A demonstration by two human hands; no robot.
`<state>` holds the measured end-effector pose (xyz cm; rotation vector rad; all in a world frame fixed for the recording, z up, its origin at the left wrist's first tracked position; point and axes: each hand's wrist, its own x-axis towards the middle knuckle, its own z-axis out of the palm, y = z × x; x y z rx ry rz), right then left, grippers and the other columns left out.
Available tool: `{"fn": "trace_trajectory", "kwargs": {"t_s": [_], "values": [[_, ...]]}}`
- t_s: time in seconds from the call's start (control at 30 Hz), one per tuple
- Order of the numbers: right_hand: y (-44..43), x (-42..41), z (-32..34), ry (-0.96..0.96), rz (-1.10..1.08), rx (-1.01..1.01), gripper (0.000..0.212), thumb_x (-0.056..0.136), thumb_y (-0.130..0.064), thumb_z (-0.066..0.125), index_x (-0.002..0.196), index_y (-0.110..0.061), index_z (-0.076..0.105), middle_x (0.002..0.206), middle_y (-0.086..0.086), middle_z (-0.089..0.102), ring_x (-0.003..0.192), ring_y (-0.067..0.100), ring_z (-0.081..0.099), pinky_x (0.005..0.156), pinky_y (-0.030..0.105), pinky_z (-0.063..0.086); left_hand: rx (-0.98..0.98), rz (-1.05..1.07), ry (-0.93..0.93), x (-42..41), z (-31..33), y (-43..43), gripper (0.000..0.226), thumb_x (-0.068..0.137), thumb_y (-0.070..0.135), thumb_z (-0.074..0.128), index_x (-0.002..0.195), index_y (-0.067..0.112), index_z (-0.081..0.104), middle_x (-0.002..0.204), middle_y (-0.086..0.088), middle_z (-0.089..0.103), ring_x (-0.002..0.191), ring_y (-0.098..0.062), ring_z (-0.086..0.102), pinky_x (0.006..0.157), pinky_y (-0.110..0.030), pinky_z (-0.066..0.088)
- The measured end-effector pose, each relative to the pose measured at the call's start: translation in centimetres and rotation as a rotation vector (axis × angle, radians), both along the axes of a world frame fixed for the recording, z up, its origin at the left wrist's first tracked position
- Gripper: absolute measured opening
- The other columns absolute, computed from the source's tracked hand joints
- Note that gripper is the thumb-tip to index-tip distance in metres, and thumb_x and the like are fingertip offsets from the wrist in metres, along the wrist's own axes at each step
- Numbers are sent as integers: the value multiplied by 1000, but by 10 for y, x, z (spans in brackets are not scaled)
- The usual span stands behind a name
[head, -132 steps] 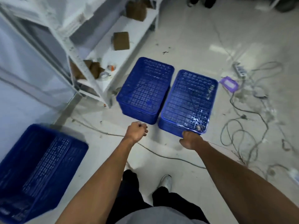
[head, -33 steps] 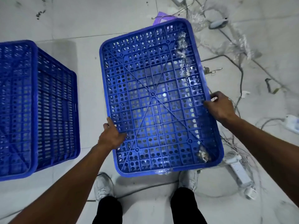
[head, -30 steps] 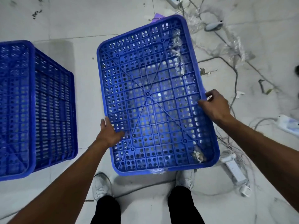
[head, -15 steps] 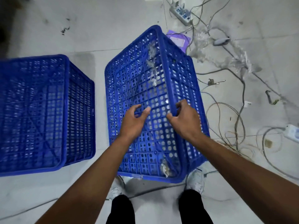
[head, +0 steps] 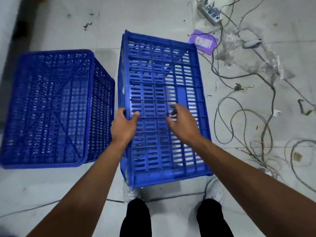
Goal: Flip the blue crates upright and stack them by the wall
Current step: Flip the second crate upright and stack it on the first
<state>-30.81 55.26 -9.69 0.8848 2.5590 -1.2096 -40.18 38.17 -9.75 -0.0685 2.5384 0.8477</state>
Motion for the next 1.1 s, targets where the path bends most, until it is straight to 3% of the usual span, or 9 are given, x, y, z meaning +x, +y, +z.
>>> {"fn": "trace_trajectory", "kwargs": {"t_s": [0.1,0.27,0.37,0.5,0.7,0.8,0.93,1.0,1.1], "values": [[31,13,-17,-131,-113,85,60,90,-19,64,143,-7,40,140,14,46,128,31,48,103,42,43,-110,14,31,-18,-12,-23,46,102,39,49,135,7,45,90,-15,62,87,-40,62,74,-52,52],[39,19,-39,-112,-74,264,57,90,-23,62,139,-2,41,135,18,41,120,36,48,97,45,45,-197,75,1,-24,-37,-41,43,106,32,43,137,2,42,79,-8,51,76,-34,52,66,-44,42],[43,11,-46,-83,-198,336,49,92,-25,61,133,-3,46,132,18,44,119,36,48,94,45,44,-189,81,-39,-19,-51,-40,42,106,33,41,134,3,43,95,-17,60,85,-39,57,68,-45,42],[64,9,-62,-293,-304,0,53,96,-48,51,123,-3,53,119,17,60,99,34,58,83,37,45,-228,40,-73,-12,-68,-39,48,106,37,38,141,4,39,107,-23,62,92,-43,58,71,-49,45],[81,16,-70,-195,-463,-248,58,89,-64,53,98,-8,65,89,12,70,77,26,66,68,31,49,-208,35,-61,-8,-72,-33,46,106,37,39,138,4,40,106,-24,63,96,-44,60,82,-57,51],[82,13,-62,-168,-566,-391,53,92,-58,55,90,-5,64,66,9,68,52,21,64,52,27,56,-211,24,-79,-12,-73,-30,47,105,38,37,139,5,38,109,-25,63,98,-46,60,84,-57,52],[83,12,-56,-113,-614,-399,44,100,-43,50,81,-4,57,67,12,61,28,3,52,30,13,37,-274,-3,-112,-13,-73,-20,54,107,36,32,148,1,26,116,-29,62,100,-48,61,79,-56,50],[83,12,-55,-129,-592,-346,45,103,-40,46,72,-8,52,62,8,57,25,1,48,28,12,32,-329,-34,-143,-12,-70,-10,59,107,36,29,150,-2,18,130,-29,55,109,-47,58,83,-53,47],[82,12,-55,-125,-604,-288,45,102,-40,44,71,-9,52,59,5,55,32,9,53,29,14,34,-367,-92,-182,-12,-64,4,69,106,35,31,153,-4,1,162,-23,17,137,-45,37,101,-51,41]]}}
